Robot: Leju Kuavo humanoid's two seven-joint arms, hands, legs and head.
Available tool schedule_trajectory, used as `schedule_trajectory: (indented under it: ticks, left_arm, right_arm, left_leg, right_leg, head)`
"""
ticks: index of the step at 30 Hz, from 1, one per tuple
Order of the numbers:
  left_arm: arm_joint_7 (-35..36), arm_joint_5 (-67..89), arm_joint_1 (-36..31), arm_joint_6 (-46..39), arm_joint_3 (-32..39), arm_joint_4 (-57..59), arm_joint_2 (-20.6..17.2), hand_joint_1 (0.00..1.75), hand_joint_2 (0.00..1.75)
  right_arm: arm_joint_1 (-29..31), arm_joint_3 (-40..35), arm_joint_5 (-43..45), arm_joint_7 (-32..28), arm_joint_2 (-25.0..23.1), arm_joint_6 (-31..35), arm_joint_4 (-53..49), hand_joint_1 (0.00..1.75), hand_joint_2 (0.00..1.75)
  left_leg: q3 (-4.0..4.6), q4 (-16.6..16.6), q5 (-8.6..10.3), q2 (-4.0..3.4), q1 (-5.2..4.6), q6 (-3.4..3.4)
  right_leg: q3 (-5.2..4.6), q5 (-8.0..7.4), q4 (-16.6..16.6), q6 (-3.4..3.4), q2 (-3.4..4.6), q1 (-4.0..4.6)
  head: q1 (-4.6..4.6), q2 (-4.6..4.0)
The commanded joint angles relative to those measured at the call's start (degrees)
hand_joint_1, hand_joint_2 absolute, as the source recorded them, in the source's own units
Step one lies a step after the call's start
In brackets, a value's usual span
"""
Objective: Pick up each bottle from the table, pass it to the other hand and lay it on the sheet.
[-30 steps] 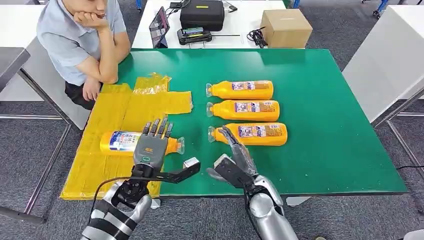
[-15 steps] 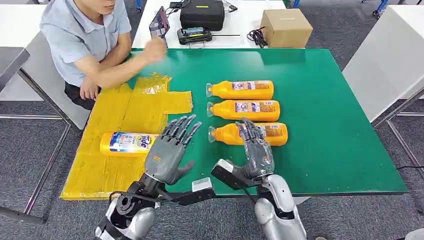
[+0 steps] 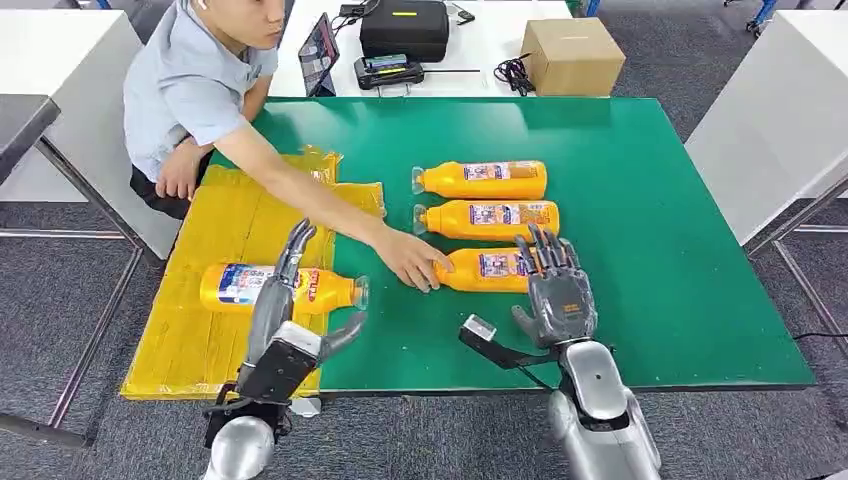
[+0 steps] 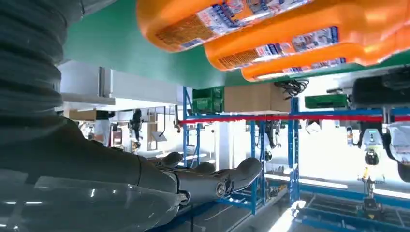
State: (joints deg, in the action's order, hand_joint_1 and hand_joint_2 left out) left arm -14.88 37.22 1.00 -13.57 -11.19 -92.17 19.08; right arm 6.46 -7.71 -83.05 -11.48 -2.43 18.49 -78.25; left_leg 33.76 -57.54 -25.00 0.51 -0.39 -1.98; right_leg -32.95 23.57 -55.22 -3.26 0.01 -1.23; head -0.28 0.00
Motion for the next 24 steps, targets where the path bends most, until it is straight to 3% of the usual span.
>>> schedule_trajectory:
  ticks: [1, 14, 24]
  left_arm:
    - [0.24, -5.47, 0.55, 2.24, 1.27, -0.28, 0.92, 0.00, 1.75]
    - [1.55, -2.83, 1.08, 2.84, 1.61, -1.82, 0.92, 0.00, 1.75]
    - [1.97, -3.33, 0.71, 4.82, 1.10, -1.22, 0.92, 0.00, 1.75]
  right_arm:
    - [3.92, -1.45, 2.39, -1.98, 2.72, -3.83, 7.00, 0.00, 1.75]
    - [7.40, -6.96, 6.15, 3.19, 4.66, -15.79, 9.37, 0.00, 1.75]
    - [11.15, -7.31, 9.11, 5.21, 6.04, -19.32, 17.65, 0.00, 1.75]
  left_leg:
    - [-0.11, -0.01, -0.06, -0.11, 0.06, 0.08]
    - [-0.15, 0.00, -0.06, -0.14, 0.06, 0.09]
    - [-0.25, -0.06, -0.10, -0.17, 0.13, 0.17]
  right_leg:
    - [0.11, 0.01, 0.04, 0.10, 0.08, 0.06]
    - [0.13, 0.02, 0.04, 0.11, 0.10, 0.07]
    - [0.26, 0.03, 0.04, 0.20, 0.11, 0.14]
  head:
    - [-0.02, 0.00]
    - [0.00, 0.00]
    - [-0.02, 0.00]
